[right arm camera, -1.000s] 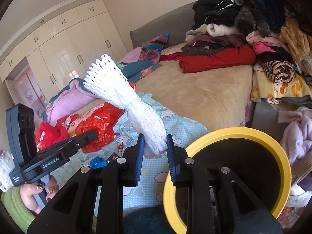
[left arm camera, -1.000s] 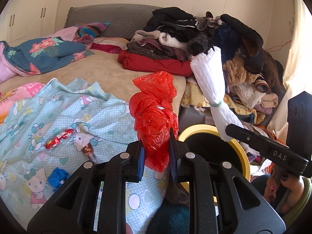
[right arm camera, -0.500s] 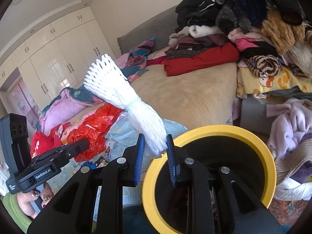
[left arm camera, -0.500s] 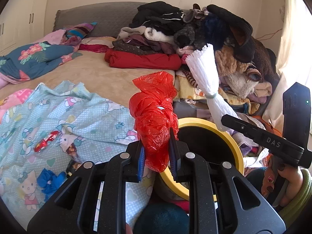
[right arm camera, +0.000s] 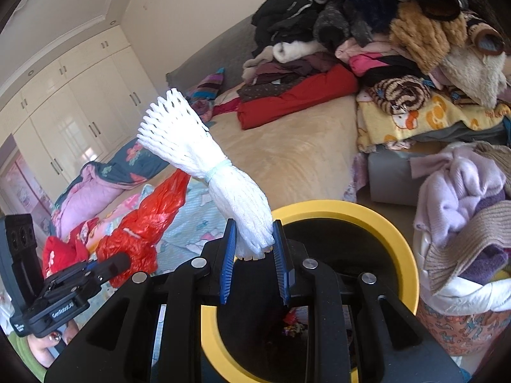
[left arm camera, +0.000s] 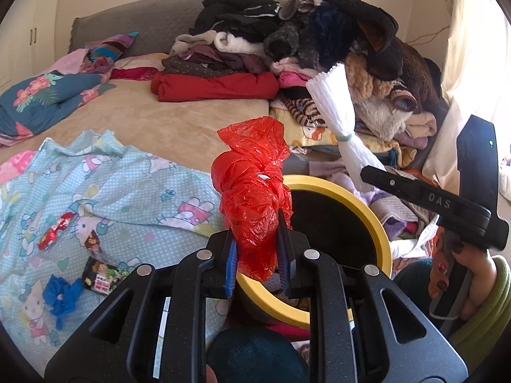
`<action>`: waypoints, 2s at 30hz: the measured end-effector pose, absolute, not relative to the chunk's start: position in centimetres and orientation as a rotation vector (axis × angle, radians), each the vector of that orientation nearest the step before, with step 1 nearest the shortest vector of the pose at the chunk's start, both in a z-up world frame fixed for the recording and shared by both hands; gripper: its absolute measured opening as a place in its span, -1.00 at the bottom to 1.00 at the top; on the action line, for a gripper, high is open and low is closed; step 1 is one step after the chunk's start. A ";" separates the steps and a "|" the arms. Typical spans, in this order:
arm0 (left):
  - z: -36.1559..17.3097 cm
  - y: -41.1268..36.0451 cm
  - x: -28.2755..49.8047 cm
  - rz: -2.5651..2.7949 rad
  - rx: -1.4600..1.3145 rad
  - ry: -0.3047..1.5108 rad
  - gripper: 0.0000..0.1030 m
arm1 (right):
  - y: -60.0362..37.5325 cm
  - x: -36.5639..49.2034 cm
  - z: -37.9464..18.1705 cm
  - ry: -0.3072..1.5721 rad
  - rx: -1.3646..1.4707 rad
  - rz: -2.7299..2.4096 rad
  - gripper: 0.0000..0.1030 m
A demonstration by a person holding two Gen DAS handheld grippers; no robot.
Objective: Collect trash
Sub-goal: 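Carry the red bag and mesh bundle in both tools over the bin, then open the right tool to drop the mesh while the left tool releases the red bag into the bin, then move both open tools back over the remaining trash on the bed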
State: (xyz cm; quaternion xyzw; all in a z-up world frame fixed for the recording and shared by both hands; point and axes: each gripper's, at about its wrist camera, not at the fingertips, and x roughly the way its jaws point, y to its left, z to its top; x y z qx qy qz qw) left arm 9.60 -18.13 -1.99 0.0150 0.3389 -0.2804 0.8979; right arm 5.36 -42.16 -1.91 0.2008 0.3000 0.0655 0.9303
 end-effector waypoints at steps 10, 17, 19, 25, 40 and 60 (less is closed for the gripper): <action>-4.1 -20.4 9.3 -0.621 0.072 0.756 -0.72 | -44.3 5.3 -3.7 0.656 0.446 0.063 -0.57; -5.5 -22.0 9.2 -0.642 0.101 0.794 -0.72 | -44.9 5.5 -5.1 0.710 0.462 0.030 -0.57; -6.0 -22.4 9.3 -0.648 0.109 0.805 -0.72 | -45.0 5.7 -5.5 0.728 0.465 0.023 -0.57; -7.6 -23.5 9.8 -0.652 0.127 0.856 -0.72 | -45.7 5.9 -7.1 0.787 0.491 -0.010 -0.51; -6.1 -21.1 9.9 -0.550 0.058 0.751 0.79 | -45.5 5.6 -6.3 0.739 0.494 -0.024 0.39; -2.8 -14.3 10.1 -0.392 -0.021 0.620 0.78 | -37.8 5.0 -1.7 0.595 0.292 0.146 0.63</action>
